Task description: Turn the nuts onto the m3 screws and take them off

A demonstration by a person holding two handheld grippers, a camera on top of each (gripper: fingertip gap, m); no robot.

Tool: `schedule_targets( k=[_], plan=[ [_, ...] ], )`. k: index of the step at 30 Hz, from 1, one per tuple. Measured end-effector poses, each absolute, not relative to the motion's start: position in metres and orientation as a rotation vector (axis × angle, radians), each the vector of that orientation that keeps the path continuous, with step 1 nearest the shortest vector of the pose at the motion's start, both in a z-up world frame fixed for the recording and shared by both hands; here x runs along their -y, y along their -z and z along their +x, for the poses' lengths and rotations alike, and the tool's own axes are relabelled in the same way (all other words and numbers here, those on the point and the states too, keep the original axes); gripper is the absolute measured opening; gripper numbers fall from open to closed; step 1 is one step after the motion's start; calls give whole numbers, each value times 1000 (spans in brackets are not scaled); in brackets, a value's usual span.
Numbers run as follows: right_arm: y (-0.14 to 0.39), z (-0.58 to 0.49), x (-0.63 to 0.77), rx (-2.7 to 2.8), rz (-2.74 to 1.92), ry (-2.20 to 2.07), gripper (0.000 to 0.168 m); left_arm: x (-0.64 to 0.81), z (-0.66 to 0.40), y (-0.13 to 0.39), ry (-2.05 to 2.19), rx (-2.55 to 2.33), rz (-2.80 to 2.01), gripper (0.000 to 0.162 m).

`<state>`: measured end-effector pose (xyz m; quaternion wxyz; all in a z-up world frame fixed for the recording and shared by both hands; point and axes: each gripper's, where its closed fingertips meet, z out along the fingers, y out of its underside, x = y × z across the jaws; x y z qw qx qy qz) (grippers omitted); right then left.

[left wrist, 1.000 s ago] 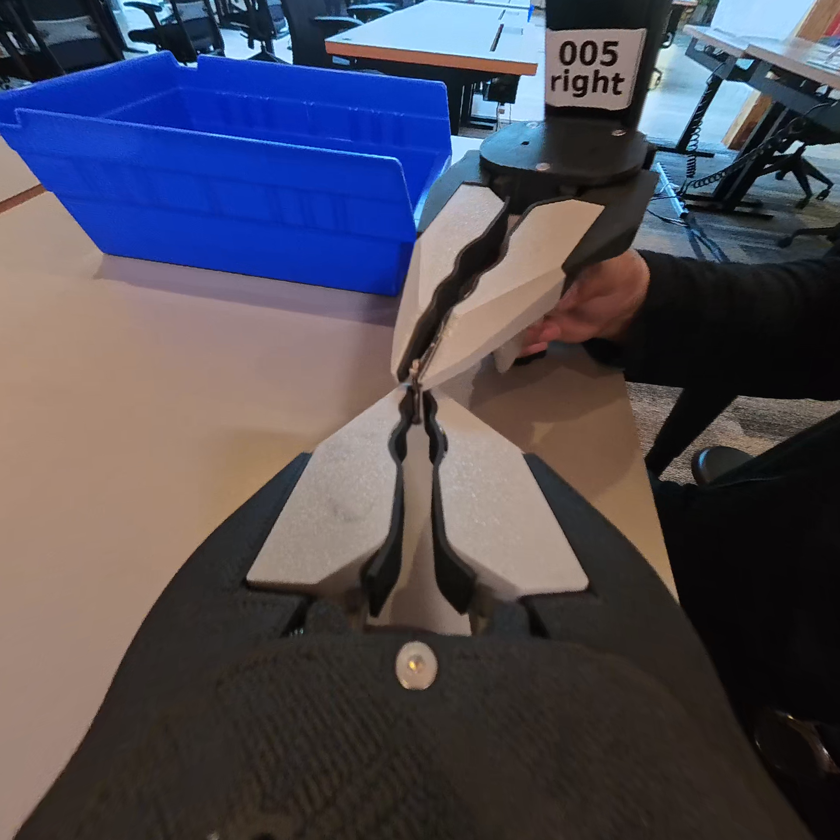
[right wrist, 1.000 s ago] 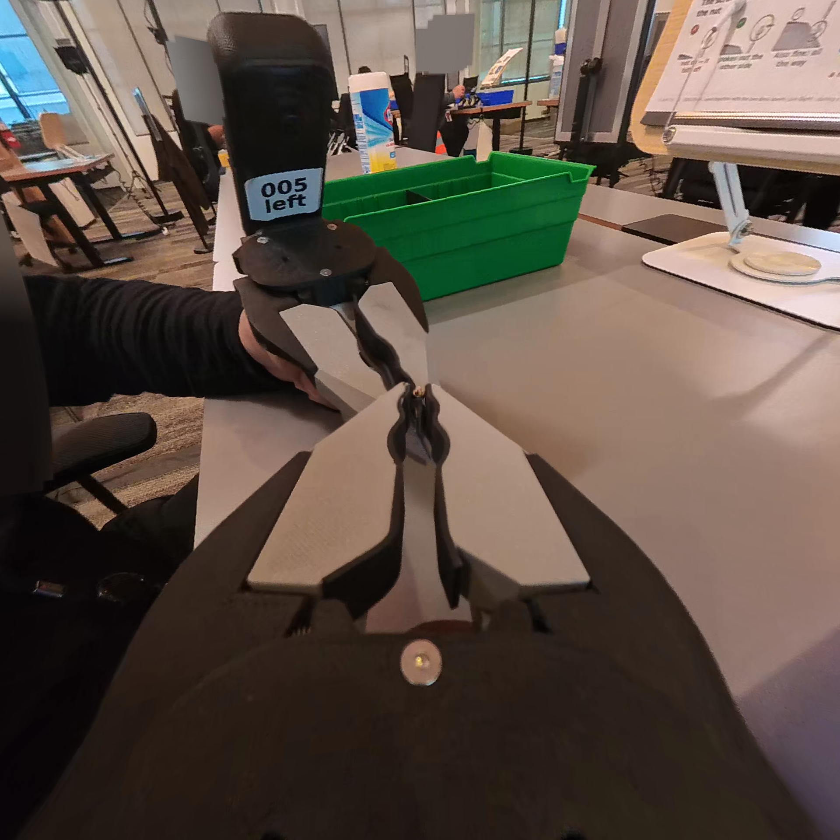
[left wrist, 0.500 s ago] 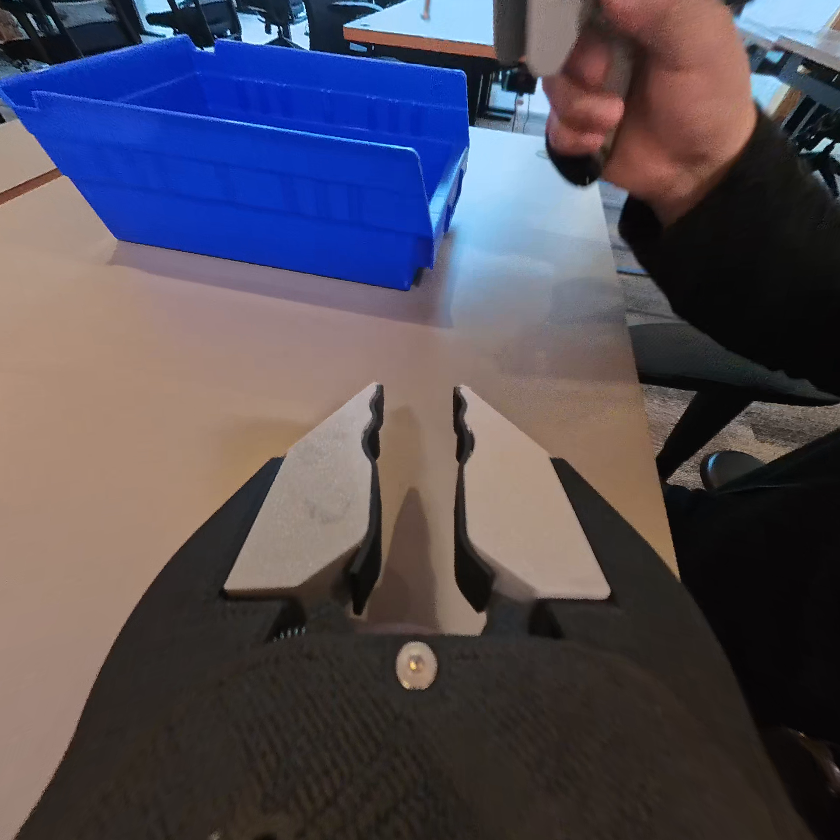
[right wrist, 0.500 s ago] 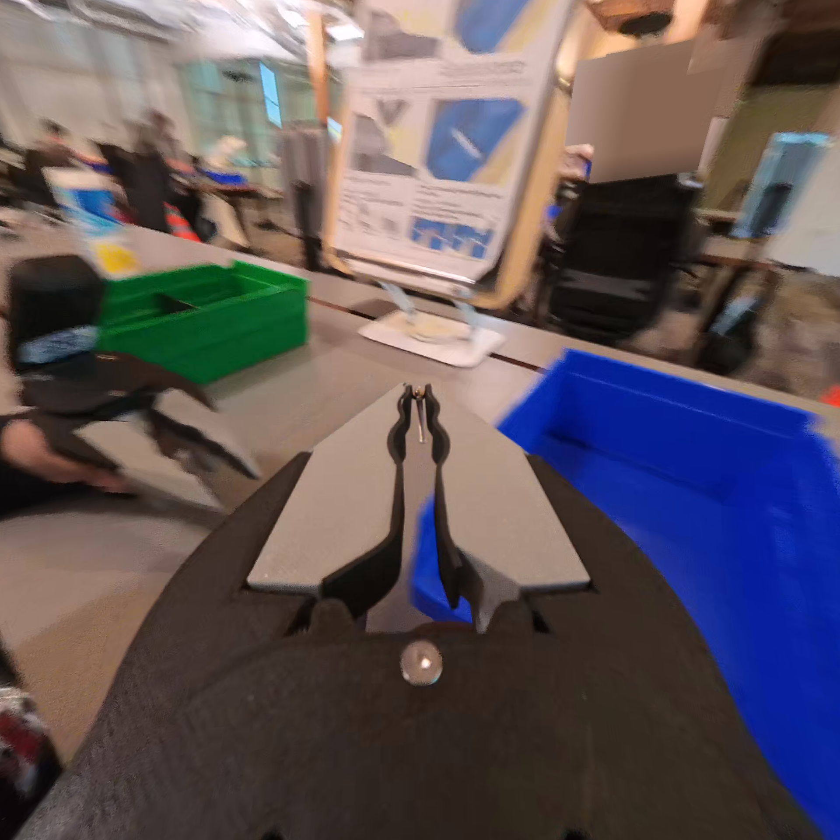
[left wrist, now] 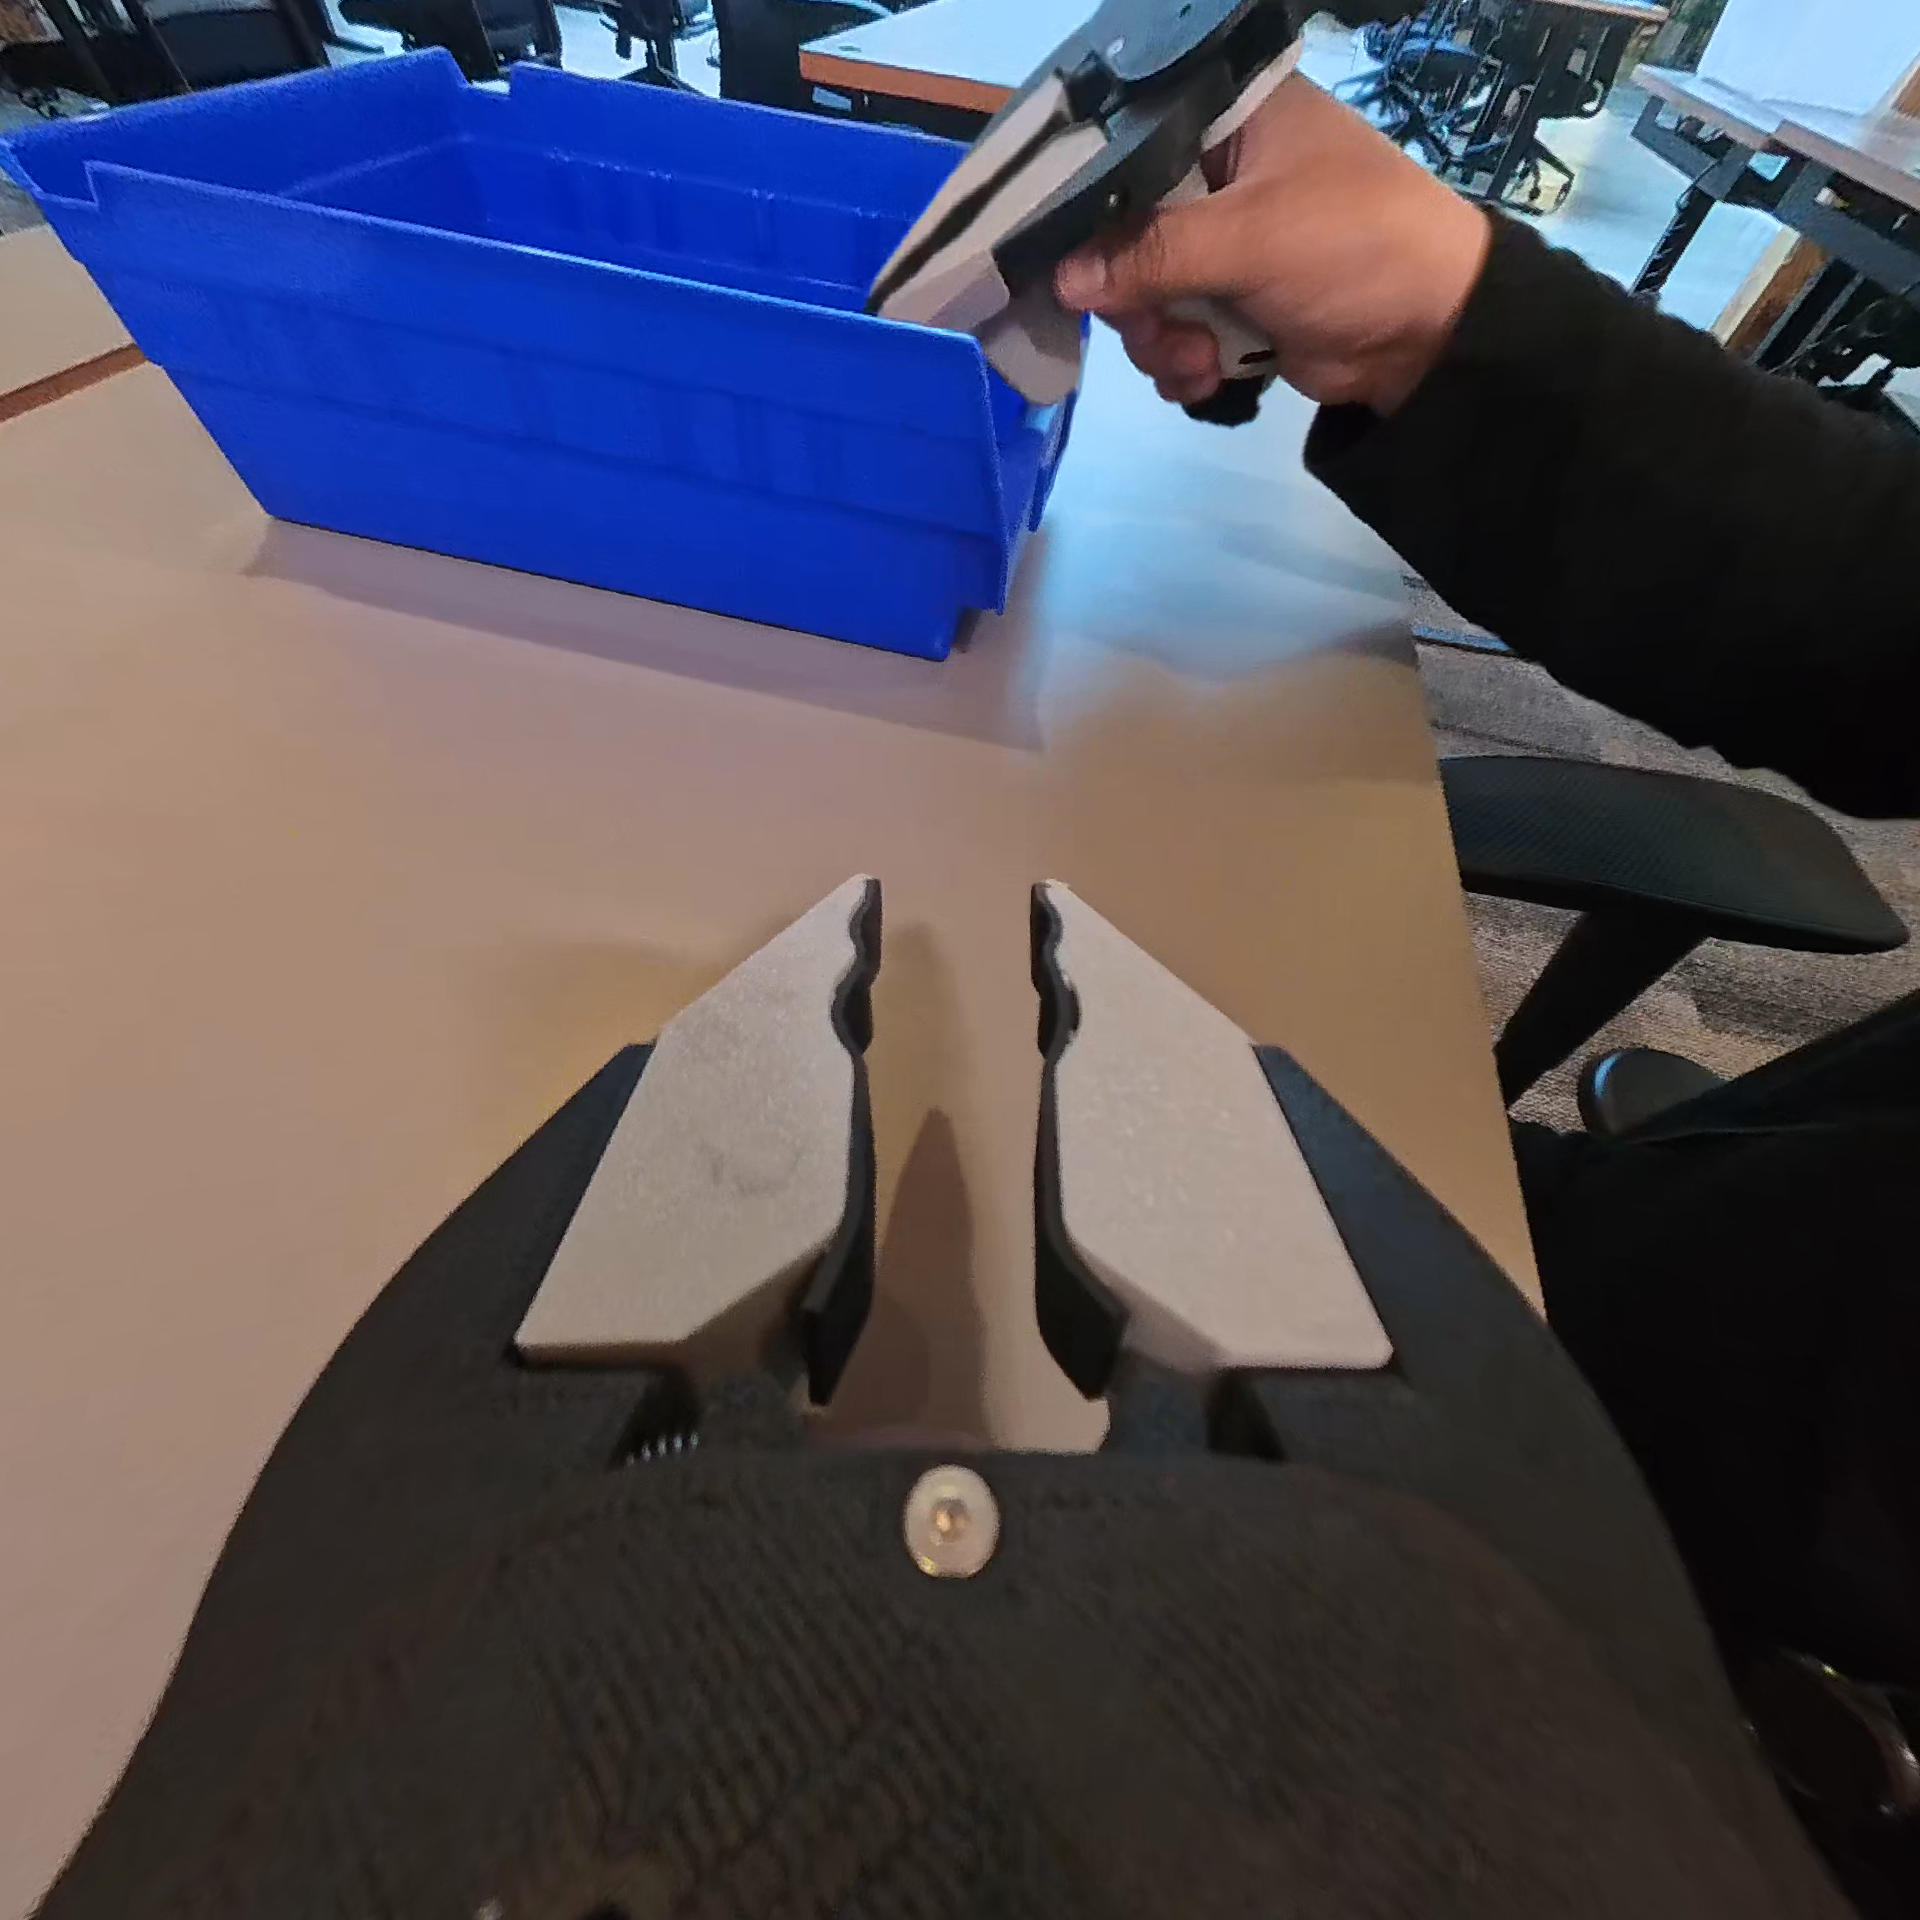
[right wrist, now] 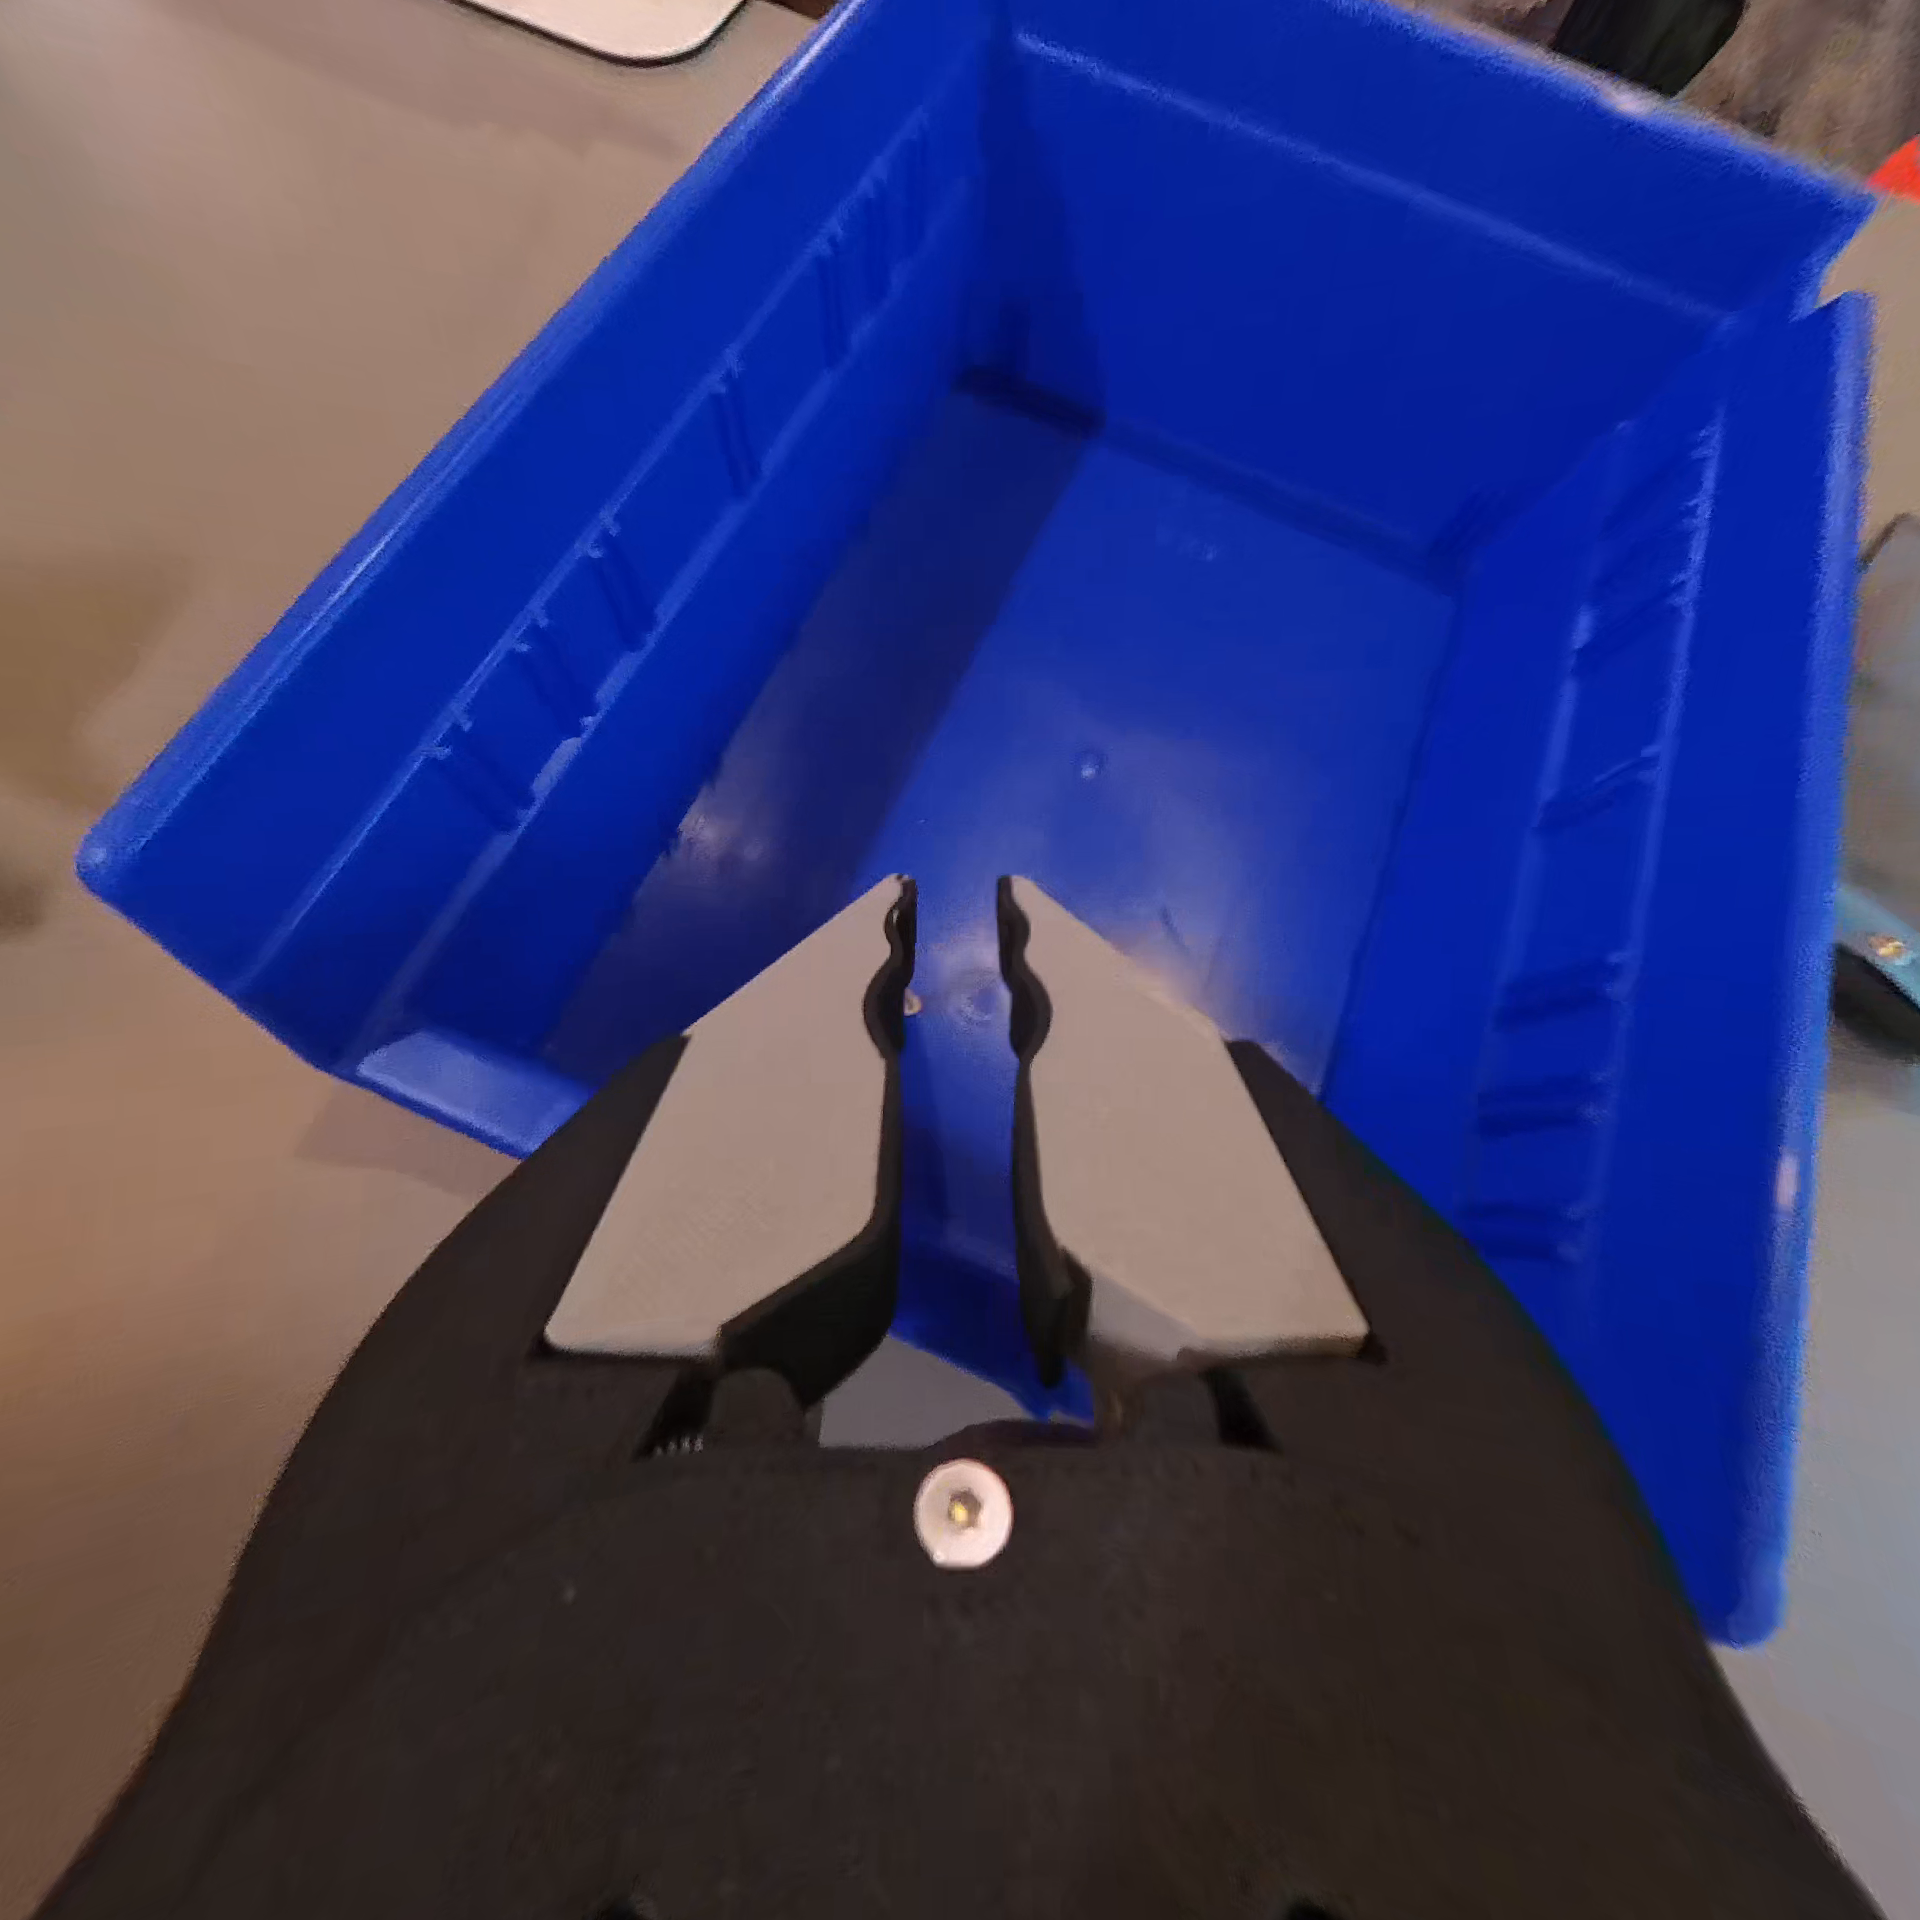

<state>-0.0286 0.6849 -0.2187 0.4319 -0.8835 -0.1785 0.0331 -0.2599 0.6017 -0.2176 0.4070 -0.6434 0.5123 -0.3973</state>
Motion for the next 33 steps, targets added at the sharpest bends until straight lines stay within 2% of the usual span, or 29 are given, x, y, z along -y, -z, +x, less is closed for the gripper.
schedule_targets(
  k=[11,15,18,26,33],
  plan=[
    [167,-32,-663,334,-1877,-163,15,-600,-259,219,1013,-1304,-1627,26],
    [113,-75,-634,393,-1608,-306,18,-602,-260,219,1040,-1293,-1644,26],
    [95,-127,-619,530,-1526,-411,22,-603,-260,218,1063,-1280,-1655,26],
    [116,-264,-626,777,-1579,-737,30,-611,-264,203,1074,-1209,-1561,27],
    [171,-261,-714,653,-1686,-367,34,-619,-271,193,1080,-1143,-1512,27]
  ],
)
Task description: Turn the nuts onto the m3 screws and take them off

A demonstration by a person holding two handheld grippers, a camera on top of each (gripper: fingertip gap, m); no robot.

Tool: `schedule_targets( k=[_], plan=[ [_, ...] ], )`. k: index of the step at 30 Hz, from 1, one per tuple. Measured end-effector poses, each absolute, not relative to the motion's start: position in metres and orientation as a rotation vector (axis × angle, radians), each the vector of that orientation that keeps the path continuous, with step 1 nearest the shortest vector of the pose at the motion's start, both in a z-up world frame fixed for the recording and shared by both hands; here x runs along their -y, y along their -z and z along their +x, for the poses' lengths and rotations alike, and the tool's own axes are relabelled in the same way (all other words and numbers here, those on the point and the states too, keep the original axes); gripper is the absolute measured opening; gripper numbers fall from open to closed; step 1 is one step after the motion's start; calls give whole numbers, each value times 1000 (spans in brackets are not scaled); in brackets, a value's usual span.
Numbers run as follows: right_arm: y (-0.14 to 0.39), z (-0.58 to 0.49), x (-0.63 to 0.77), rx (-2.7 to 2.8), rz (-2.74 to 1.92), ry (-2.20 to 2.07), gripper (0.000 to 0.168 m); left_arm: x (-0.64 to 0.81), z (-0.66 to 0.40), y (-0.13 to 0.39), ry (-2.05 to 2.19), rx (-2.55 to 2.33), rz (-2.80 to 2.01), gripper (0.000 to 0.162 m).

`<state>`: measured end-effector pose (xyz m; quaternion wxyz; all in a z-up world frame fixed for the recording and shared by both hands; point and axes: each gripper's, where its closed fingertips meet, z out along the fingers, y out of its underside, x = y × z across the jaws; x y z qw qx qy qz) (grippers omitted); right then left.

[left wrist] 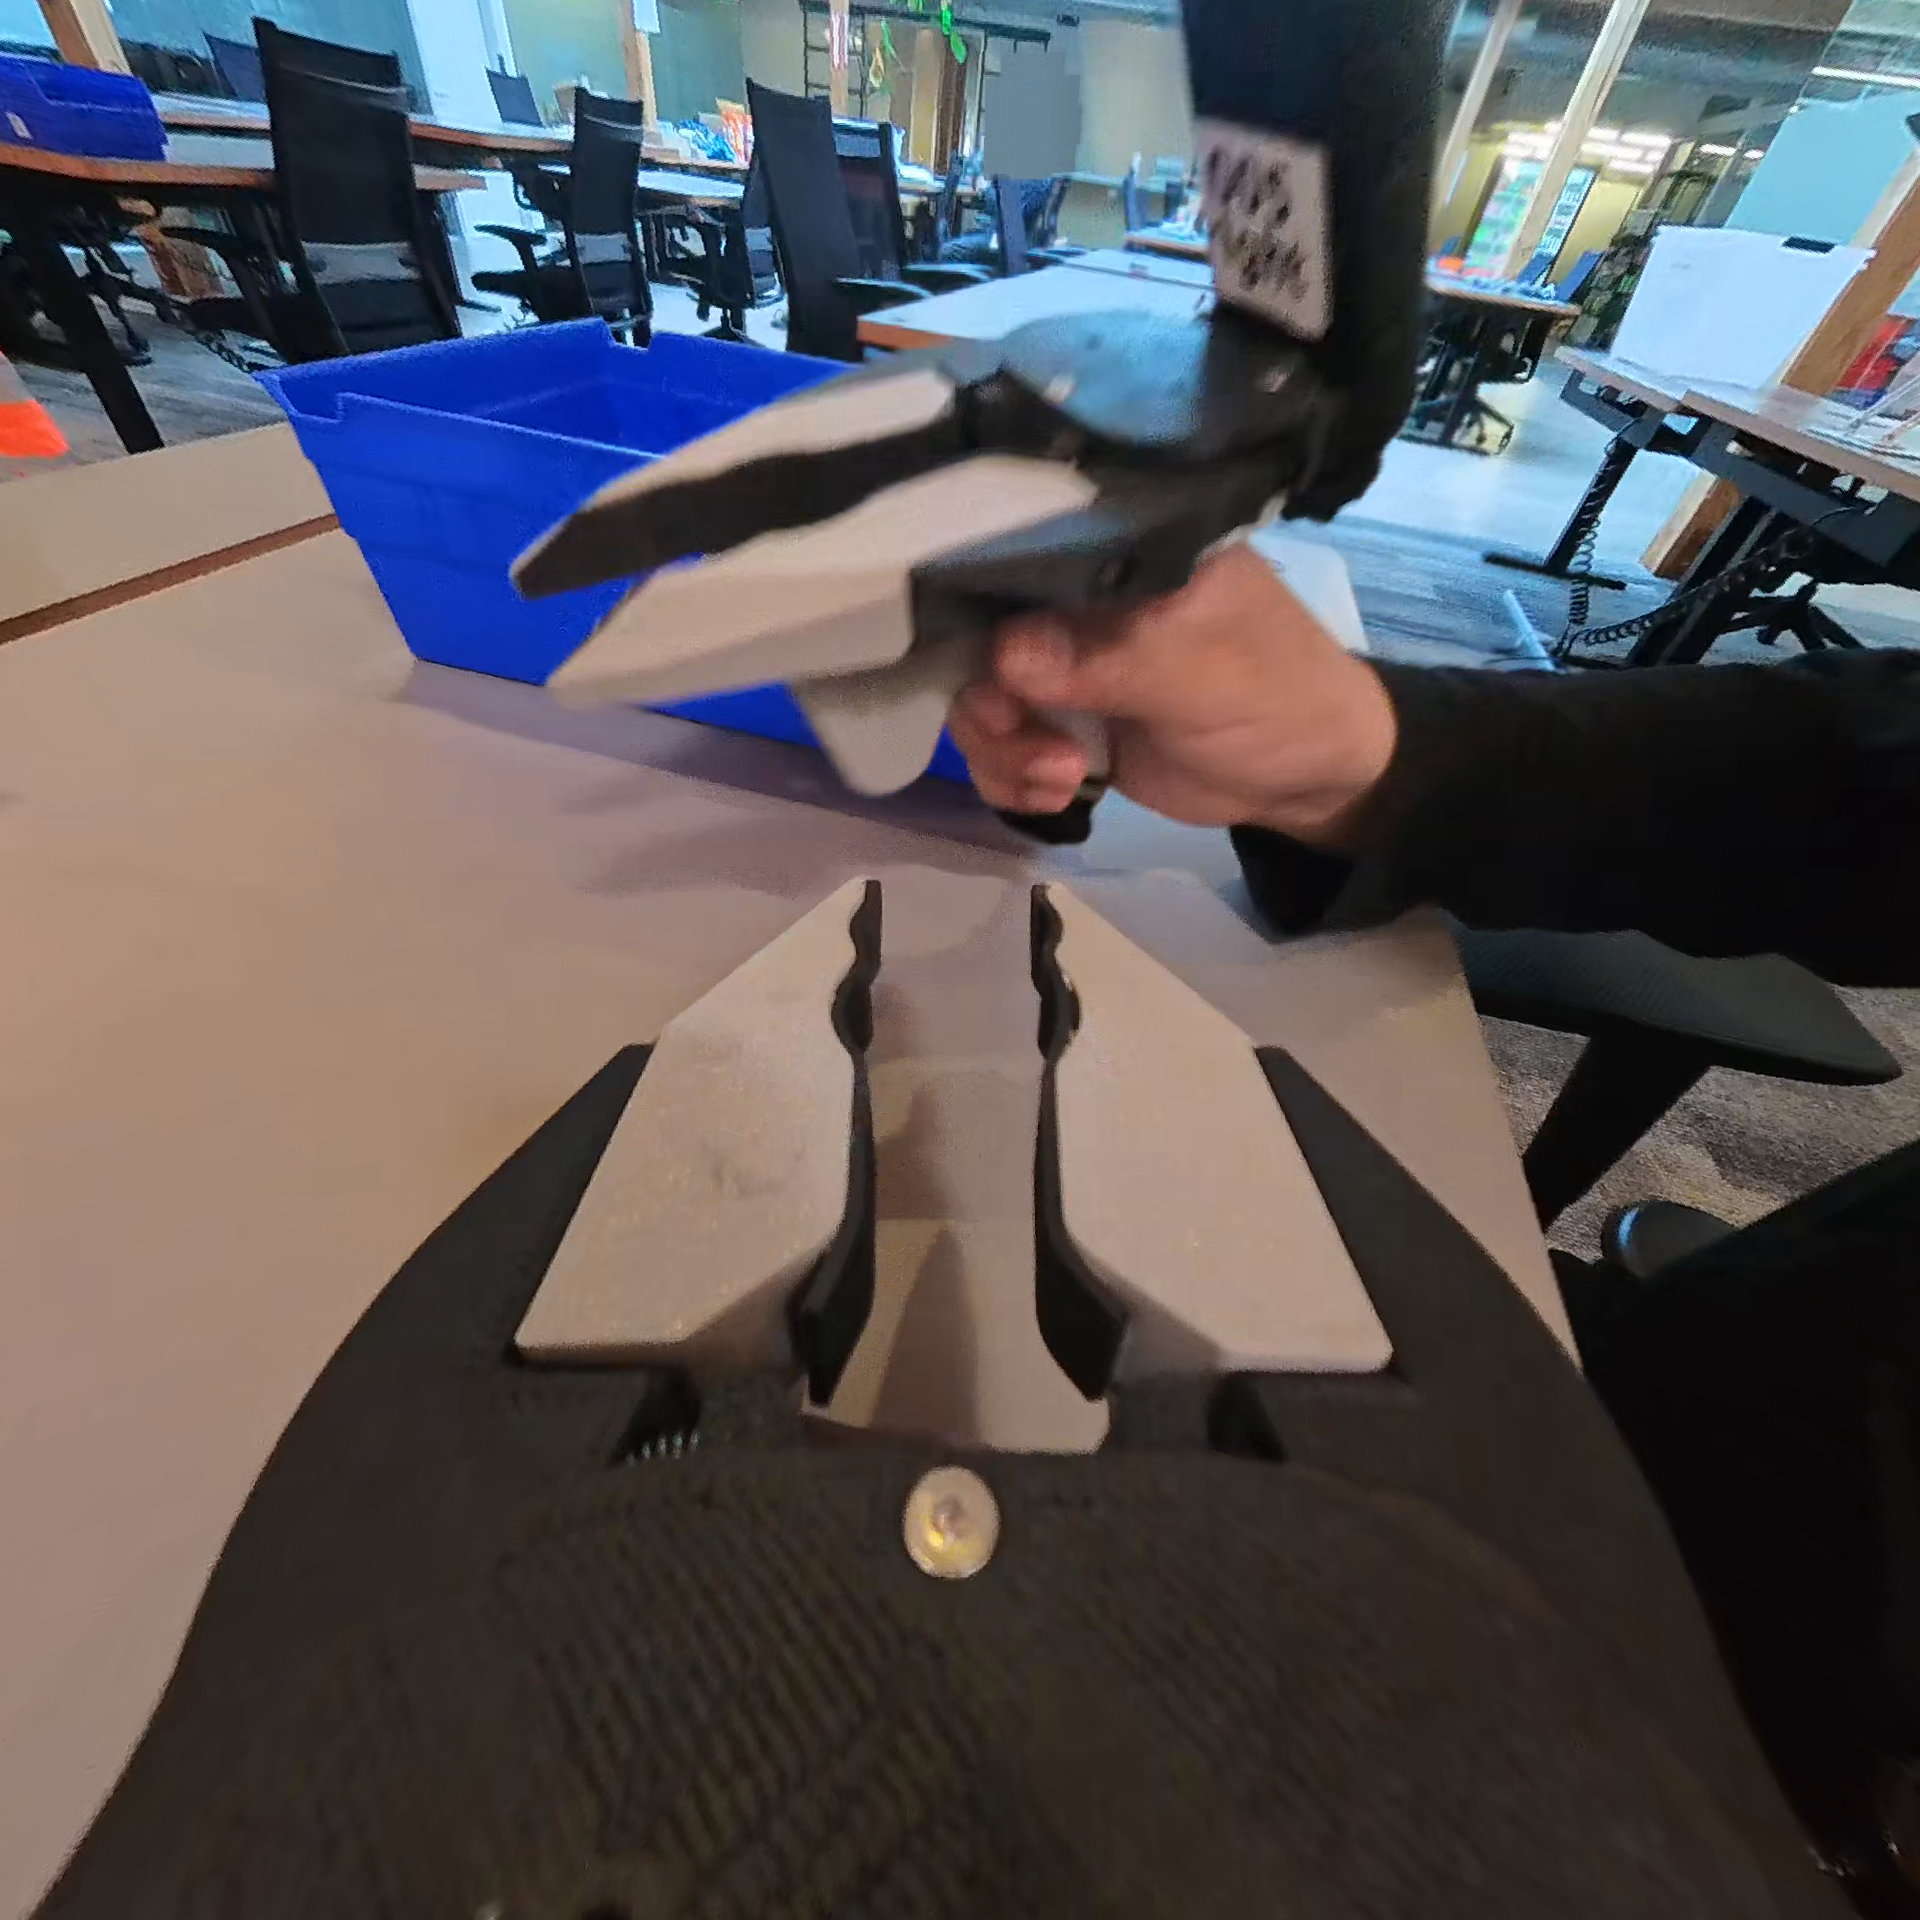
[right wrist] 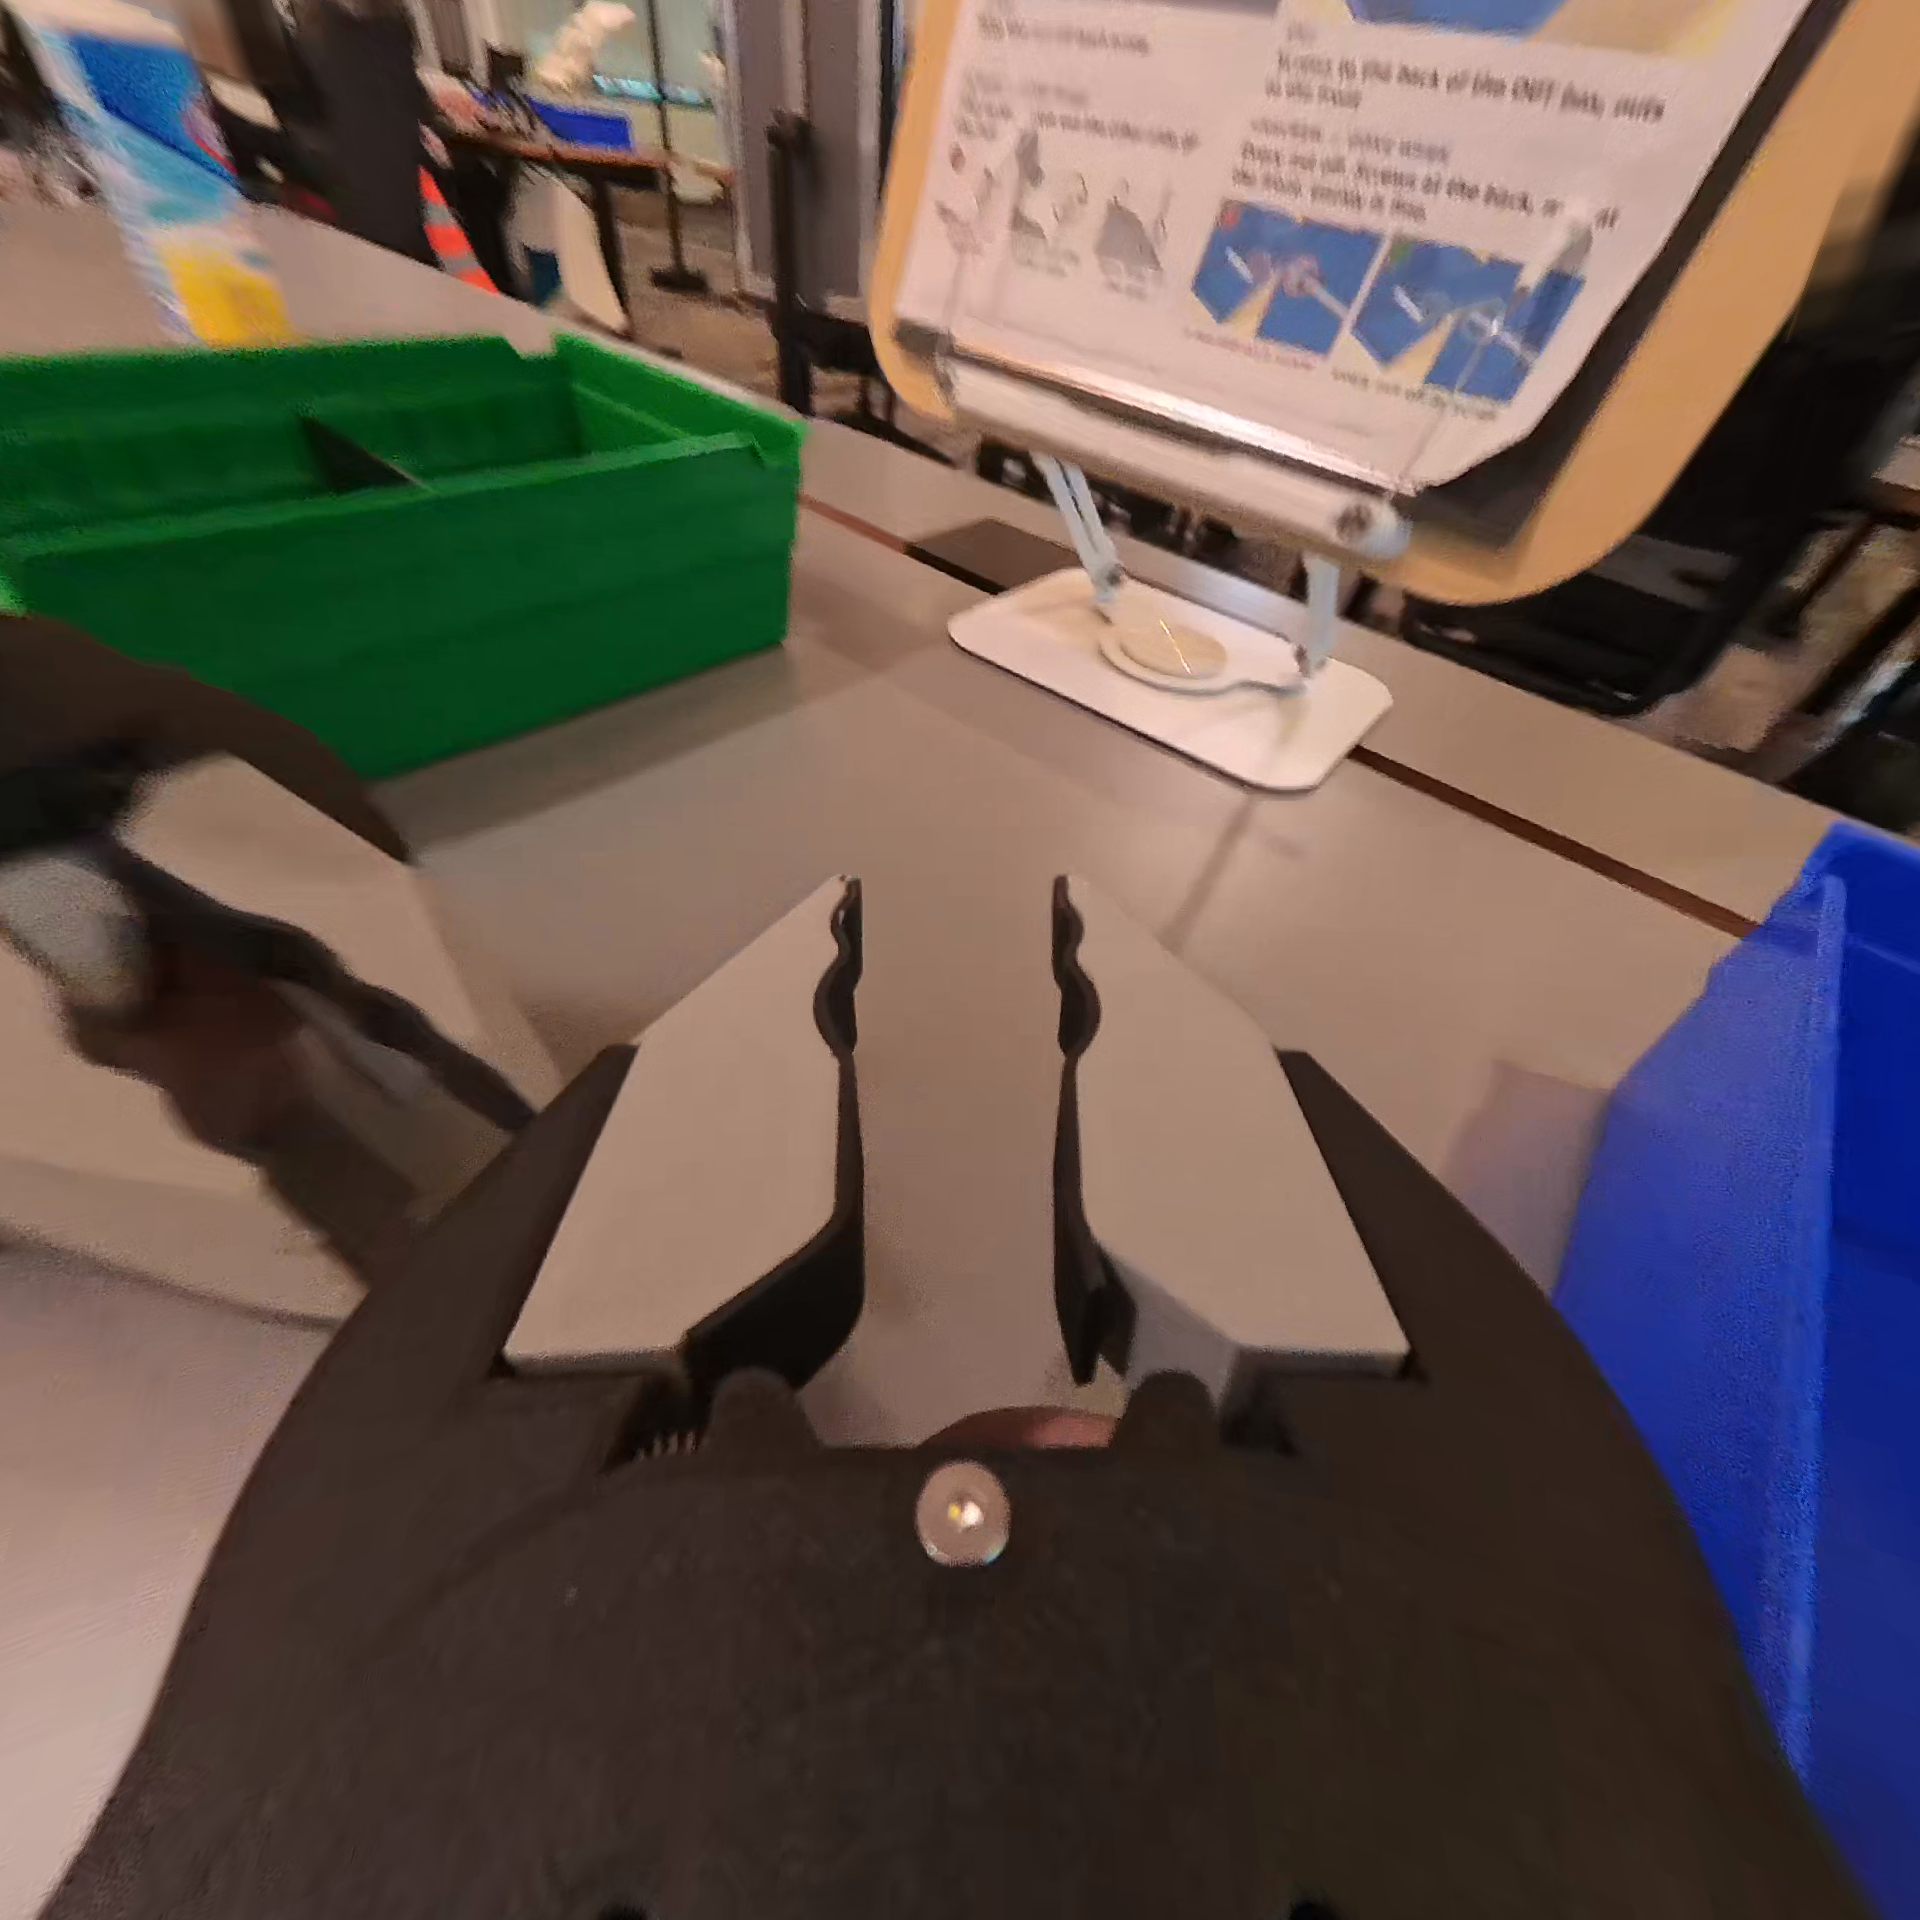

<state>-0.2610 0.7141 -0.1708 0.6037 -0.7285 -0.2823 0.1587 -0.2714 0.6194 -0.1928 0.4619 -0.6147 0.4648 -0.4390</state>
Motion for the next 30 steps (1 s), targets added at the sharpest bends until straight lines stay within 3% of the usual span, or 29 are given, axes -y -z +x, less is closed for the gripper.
schedule_targets(
  k=[5,10,15,25,30],
  plan=[
    [216,-271,-715,740,-1773,-300,36,-620,-270,195,1077,-1156,-1527,27],
    [226,-277,-715,806,-1815,-272,38,-617,-269,197,1063,-1183,-1522,27],
    [248,-272,-718,806,-1982,-323,52,-617,-268,197,1059,-1183,-1520,27],
    [256,-269,-717,826,-2025,-292,58,-608,-277,213,888,-1205,-1611,29],
    [257,-268,-713,828,-2039,-324,58,-606,-334,182,1055,-980,-1697,34]
  ],
)
